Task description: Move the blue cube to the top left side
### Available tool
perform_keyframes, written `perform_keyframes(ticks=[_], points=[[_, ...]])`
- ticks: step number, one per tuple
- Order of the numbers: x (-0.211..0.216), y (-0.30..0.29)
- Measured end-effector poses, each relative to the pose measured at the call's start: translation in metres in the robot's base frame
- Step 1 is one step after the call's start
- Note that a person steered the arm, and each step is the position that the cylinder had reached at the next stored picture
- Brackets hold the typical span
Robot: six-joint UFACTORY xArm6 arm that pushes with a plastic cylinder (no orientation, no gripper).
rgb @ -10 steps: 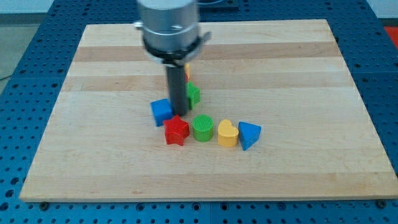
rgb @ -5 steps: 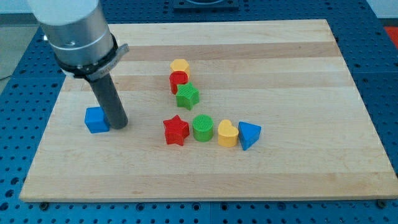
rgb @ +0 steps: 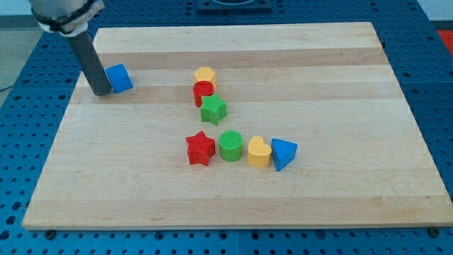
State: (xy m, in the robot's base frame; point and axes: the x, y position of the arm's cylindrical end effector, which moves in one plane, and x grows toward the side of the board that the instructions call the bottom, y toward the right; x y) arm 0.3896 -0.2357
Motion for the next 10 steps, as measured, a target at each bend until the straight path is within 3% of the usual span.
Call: perform_keyframes(ticks=[1,2,3,4,6,7,8,10], points=[[0.01,0.027],[-0.022,0.038],[-0.083,0.008],[-0.115,-0.007],[-0.04,-0.017],[-0.059,-0.056],[-0.113,-0.059],[-0.128,-0.049]])
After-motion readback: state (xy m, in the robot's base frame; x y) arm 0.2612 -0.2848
